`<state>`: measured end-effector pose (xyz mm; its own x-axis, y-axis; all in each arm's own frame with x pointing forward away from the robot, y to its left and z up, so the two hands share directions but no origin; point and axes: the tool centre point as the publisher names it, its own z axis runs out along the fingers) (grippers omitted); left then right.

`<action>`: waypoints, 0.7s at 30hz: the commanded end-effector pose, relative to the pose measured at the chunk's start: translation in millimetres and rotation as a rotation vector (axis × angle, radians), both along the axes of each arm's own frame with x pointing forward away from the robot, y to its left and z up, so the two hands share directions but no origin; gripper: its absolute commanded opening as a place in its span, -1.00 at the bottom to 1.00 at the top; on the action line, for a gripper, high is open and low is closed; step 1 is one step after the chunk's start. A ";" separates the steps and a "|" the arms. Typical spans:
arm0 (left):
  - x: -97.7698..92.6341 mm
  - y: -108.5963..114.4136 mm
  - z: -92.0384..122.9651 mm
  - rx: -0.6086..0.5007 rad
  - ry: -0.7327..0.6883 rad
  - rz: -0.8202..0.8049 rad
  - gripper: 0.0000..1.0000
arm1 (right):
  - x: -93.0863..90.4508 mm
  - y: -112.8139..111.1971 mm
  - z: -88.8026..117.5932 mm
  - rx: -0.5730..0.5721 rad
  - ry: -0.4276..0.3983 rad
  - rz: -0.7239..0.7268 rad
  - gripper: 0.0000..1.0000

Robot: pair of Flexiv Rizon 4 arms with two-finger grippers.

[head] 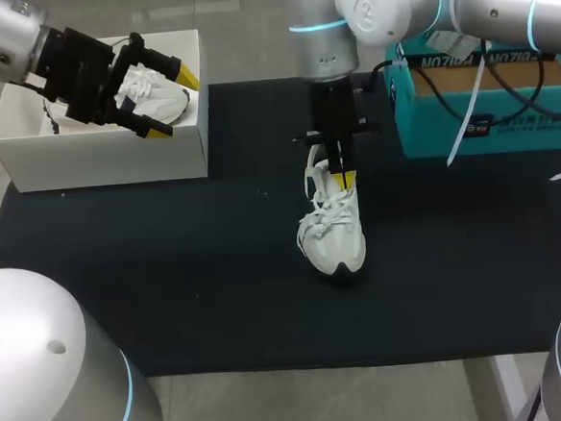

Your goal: Take the shoe out of the shoebox, open the shoe tongue, remove and reinsert the insole, then place the shoe into the shoebox

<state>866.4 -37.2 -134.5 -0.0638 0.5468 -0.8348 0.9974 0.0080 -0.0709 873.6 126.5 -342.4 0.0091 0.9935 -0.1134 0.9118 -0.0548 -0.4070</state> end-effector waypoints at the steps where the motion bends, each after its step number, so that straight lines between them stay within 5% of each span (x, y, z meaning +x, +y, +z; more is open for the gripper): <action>1: 0.0 -0.1 0.5 0.004 0.000 0.000 1.00 | 3.2 4.6 7.5 -0.024 -0.006 0.005 -1.00; 7: 0.0 -0.1 0.5 0.004 0.000 0.000 1.00 | 0.7 16.7 30.5 -0.019 -0.080 0.059 -1.00; 21: 0.0 -0.1 0.5 0.004 0.000 0.000 1.00 | 17.7 4.2 -0.8 0.015 -0.108 0.089 -1.00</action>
